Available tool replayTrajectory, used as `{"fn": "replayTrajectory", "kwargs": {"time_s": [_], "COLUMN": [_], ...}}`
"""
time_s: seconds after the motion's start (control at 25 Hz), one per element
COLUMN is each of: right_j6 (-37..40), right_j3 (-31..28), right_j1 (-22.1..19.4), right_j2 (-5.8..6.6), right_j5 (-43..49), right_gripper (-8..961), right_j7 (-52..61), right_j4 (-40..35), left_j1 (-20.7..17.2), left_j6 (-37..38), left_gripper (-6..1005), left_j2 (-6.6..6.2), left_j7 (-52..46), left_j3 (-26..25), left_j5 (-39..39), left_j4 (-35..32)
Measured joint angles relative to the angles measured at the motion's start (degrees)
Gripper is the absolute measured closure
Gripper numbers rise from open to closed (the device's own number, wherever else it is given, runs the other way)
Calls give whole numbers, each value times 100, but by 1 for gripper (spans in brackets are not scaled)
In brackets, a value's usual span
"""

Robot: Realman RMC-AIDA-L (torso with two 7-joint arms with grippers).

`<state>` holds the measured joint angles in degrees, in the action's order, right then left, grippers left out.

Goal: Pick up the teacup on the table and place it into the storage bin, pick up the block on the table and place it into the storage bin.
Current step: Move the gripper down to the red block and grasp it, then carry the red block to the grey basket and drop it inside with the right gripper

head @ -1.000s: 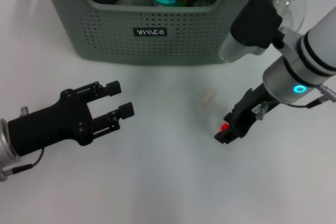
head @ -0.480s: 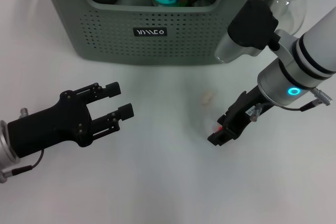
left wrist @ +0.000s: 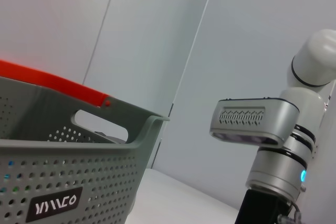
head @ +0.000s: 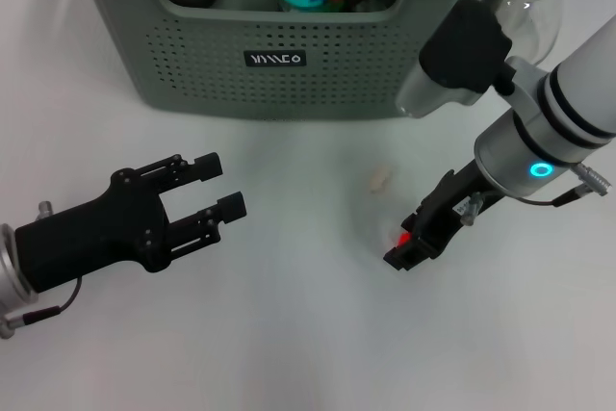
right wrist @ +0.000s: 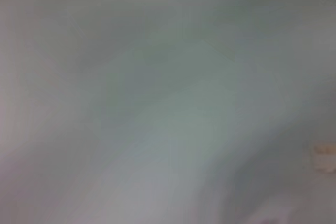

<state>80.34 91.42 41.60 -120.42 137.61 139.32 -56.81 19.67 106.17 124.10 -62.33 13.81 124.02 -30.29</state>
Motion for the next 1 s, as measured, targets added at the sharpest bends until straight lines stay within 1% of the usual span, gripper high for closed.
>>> {"fn": "replayTrajectory", "kwargs": {"time_s": [0.24,0.56,0.8,0.84,0.92,1.0], "right_j6": [-158,-241,-245,-224,-84,367], "right_j3": [220,231,177,152,3,-393], "right_j1": [-37,-36,-22,-41,-123,-304], "right_j2": [1,1,10,15,24,28], "right_j5": [3,26,152,149,136,114], "right_gripper": [413,498,690,708,743,778], "right_j7": [-93,88,307,328,349,350], "right_j4": [19,120,124,56,-233,-867], "left_j1": [-6,-16,-17,-17,-25,-29], "left_j6": [0,6,9,9,9,10], "left_gripper": [398,398,399,399,399,399], "left_j2": [2,9,9,9,10,9], "left_j7": [2,2,2,2,2,2], "left_j3": [6,5,11,9,5,2], "left_j5": [0,0,0,0,-1,-1], "left_j4": [8,14,14,14,15,14]}}
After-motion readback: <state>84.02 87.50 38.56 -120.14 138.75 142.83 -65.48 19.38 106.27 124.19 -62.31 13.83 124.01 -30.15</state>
